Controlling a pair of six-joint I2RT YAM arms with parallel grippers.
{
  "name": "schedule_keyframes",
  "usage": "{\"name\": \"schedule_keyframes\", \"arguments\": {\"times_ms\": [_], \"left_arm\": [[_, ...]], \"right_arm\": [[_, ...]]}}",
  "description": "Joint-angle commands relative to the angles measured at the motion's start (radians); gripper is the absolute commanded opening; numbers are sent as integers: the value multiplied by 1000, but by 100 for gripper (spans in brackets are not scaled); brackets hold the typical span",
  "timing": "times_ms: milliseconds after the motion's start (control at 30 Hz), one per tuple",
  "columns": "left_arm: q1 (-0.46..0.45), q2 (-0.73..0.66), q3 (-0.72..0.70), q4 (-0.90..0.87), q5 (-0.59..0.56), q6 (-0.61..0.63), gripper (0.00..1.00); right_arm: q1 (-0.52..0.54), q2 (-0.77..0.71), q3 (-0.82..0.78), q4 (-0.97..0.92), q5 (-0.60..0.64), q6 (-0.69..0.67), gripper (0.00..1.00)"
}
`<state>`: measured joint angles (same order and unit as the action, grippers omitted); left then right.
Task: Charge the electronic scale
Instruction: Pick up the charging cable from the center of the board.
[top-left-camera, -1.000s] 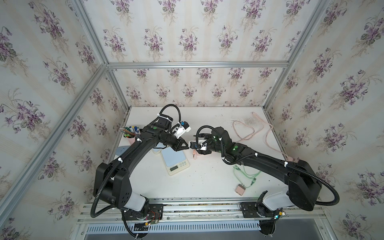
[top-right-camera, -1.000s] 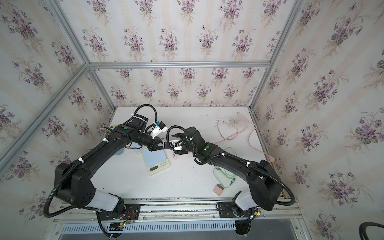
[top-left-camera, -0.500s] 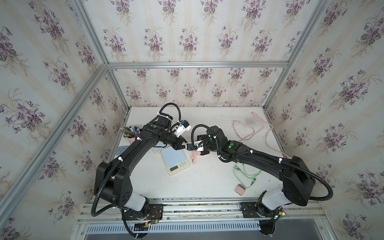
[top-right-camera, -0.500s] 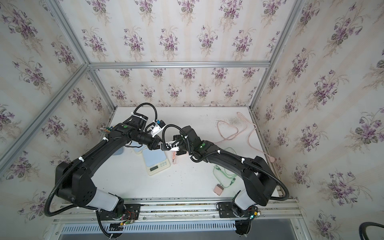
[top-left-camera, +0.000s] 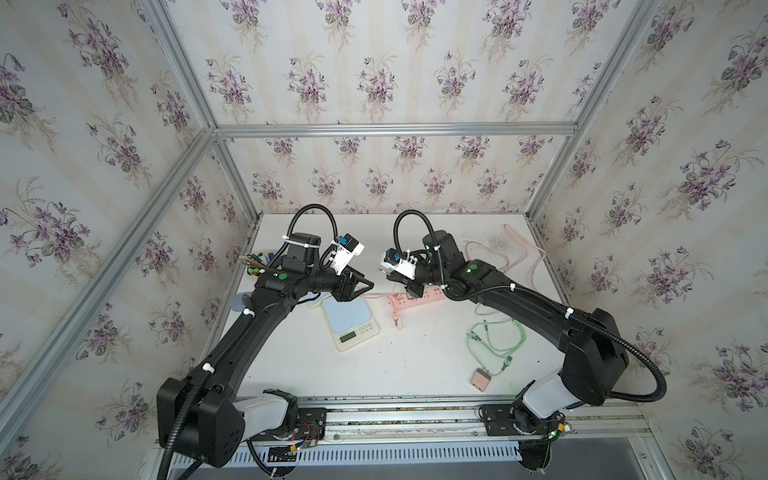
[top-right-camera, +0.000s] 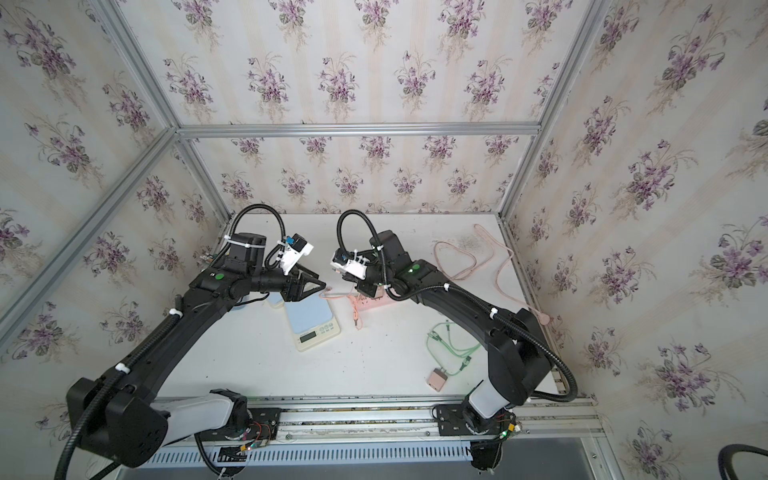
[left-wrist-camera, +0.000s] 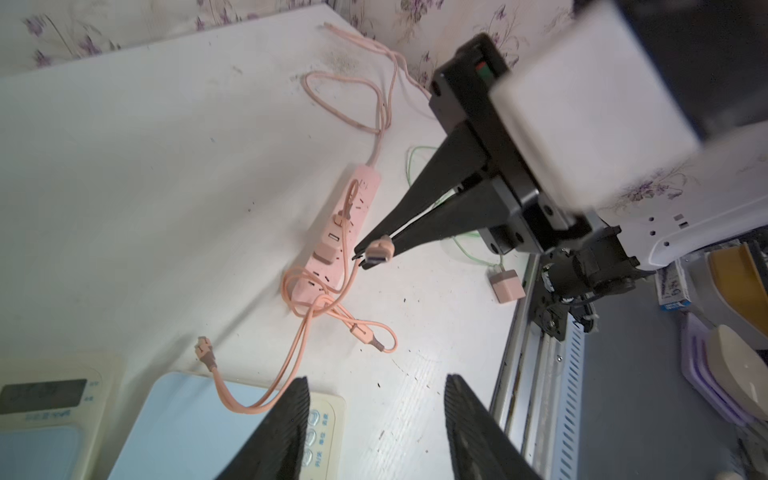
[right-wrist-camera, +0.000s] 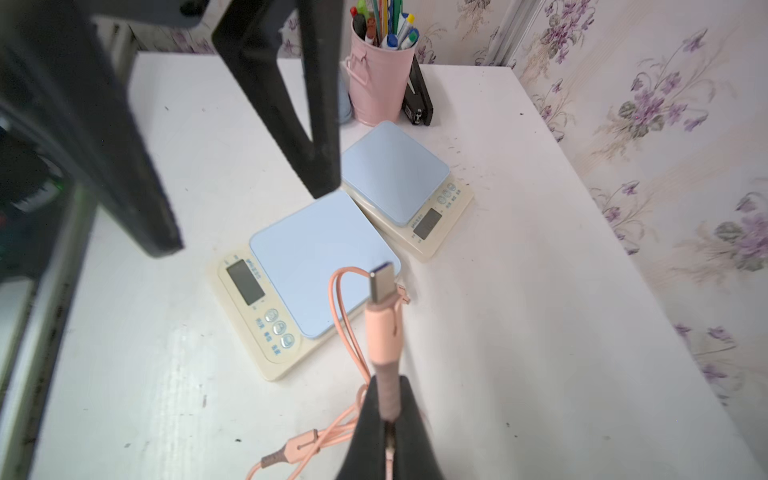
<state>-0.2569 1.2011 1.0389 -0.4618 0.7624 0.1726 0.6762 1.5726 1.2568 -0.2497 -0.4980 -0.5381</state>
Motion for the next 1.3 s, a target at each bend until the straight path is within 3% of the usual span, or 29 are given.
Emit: {"name": "schedule_keyframes", "arguments": {"times_ms": [0, 33, 133, 233, 267, 400, 567, 767, 1267], "left_arm": [[4, -65, -93, 343, 40, -75, 54], [4, -73, -117, 418, 45, -119, 58], [0, -36, -114, 521, 59, -246, 59], [-11, 24, -93, 573, 21, -458, 56], [-22, 30, -97, 579, -19, -513, 51], [-67, 20, -136, 605, -185, -747, 49], [-117, 39, -123, 591, -231, -933, 48], [-201, 78, -33, 462, -303, -985, 43], [-210, 162, 3, 445, -324, -980, 35]], "right_arm": [[-18, -1, 11, -90, -218, 115, 0], [-20, -9, 3, -83, -236, 123, 0], [-28, -21, -3, -69, -263, 154, 0], [-27, -55, -52, 44, -77, 245, 0], [-24, -70, -75, 88, 2, 272, 0], [4, -114, -122, 158, 295, 322, 0], [53, -102, -104, 131, 424, 291, 0], [86, -88, -102, 133, 459, 294, 0], [109, -88, -108, 121, 435, 263, 0]]}}
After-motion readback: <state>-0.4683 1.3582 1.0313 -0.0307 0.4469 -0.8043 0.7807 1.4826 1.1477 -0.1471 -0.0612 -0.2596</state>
